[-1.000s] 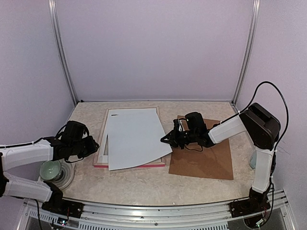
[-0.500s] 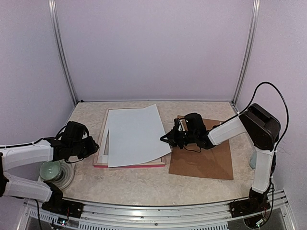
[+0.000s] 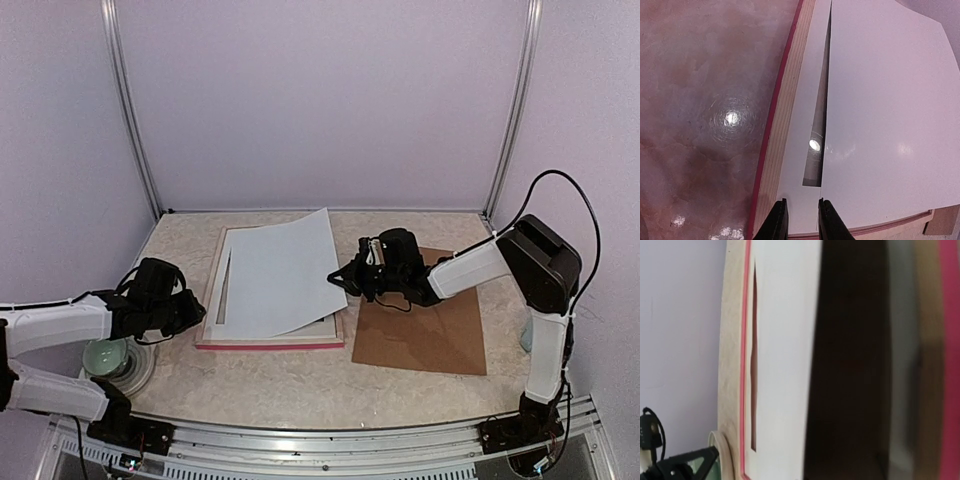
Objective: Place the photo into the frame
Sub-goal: Place the photo on the mat board.
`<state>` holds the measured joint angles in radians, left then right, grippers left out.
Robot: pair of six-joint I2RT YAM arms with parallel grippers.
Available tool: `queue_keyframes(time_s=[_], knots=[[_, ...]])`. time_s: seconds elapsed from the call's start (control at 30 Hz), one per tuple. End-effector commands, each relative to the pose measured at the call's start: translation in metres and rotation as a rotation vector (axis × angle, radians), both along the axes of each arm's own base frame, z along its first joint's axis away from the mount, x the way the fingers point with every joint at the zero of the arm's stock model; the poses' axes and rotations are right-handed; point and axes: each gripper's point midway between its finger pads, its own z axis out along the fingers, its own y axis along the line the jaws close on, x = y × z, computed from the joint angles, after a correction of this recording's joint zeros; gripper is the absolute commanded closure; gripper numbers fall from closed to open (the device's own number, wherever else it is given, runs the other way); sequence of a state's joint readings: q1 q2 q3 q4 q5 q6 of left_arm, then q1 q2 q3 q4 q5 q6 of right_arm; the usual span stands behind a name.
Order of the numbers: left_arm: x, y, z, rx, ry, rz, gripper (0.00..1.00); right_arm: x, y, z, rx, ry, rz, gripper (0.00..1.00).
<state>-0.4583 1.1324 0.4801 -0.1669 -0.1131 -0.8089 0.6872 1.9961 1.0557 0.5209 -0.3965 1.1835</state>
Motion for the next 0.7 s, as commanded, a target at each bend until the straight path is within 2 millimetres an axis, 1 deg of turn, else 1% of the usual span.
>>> queue_keyframes(time_s=[0.0, 0.2, 0.33, 0.5, 0.67], knots=[[0.002, 0.002, 0.002, -0.009, -0.016, 0.016, 0.77, 0.002, 0.013, -0.011, -0.024, 0.003, -0.004, 1.0], [0.002, 0.003, 0.002, -0.007, -0.017, 0.016, 0.77, -0.003, 0.029, -0.016, -0.021, 0.013, 0.026, 0.99], [0.001, 0.003, 0.0, -0.006, -0.014, 0.018, 0.77, -0.005, 0.033, -0.014, -0.012, 0.019, 0.035, 0.98], [0.001, 0.003, -0.001, -0.01, -0.013, 0.017, 0.77, -0.008, 0.035, 0.002, 0.047, 0.017, 0.045, 0.97], [0.0, 0.003, -0.001, -0.014, -0.012, 0.018, 0.77, -0.012, 0.039, 0.014, 0.114, 0.03, 0.07, 0.97]])
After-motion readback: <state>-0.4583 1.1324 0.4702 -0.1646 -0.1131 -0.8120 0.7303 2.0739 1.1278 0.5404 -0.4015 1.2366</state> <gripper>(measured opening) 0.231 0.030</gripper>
